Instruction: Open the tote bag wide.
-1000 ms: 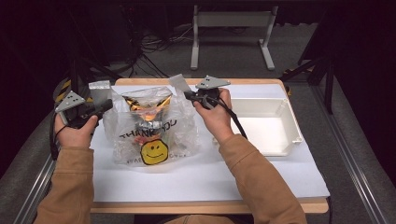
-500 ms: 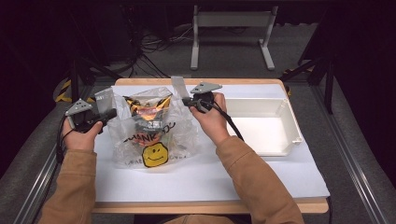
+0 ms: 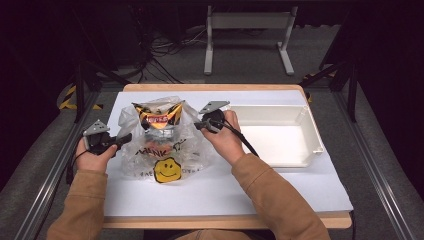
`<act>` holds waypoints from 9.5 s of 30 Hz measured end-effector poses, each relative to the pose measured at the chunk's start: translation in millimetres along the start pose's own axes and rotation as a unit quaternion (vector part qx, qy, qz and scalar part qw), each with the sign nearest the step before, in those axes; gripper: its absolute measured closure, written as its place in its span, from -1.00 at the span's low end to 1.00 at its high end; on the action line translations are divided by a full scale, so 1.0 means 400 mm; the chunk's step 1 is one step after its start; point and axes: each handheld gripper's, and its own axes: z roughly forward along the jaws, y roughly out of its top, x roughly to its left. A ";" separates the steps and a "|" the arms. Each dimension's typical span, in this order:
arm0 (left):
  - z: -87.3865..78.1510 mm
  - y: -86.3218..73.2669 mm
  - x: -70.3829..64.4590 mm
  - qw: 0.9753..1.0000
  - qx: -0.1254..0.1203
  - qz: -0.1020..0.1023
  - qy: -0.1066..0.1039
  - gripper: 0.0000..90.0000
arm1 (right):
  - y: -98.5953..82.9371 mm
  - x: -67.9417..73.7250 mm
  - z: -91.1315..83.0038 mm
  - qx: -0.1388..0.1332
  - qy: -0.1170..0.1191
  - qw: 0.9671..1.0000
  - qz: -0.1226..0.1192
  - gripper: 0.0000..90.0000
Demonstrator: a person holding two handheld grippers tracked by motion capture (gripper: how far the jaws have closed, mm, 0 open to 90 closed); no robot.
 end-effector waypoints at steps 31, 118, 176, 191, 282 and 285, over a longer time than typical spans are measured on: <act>0.030 -0.078 0.013 0.996 0.089 -0.028 0.009 0.96 | -0.082 0.045 0.022 0.122 0.038 0.990 0.060 0.93; -0.058 -0.027 0.008 0.998 -0.051 -0.004 0.022 0.96 | 0.047 0.096 -0.245 -0.182 0.048 0.982 0.018 0.21; 0.021 -0.066 0.024 0.998 0.063 -0.011 0.022 0.99 | -0.048 0.102 0.032 0.073 -0.008 0.997 0.002 0.95; 0.012 -0.102 0.065 0.993 0.089 -0.053 0.051 1.00 | -0.145 0.109 0.010 0.122 0.005 0.993 -0.009 0.94; -0.069 -0.029 -0.034 1.000 -0.031 -0.001 -0.007 0.76 | -0.138 0.202 -0.038 -0.039 0.088 0.995 -0.028 0.54; -0.069 -0.029 -0.034 0.999 -0.031 -0.001 -0.006 0.77 | -0.112 0.203 -0.062 -0.071 0.085 0.993 -0.031 0.53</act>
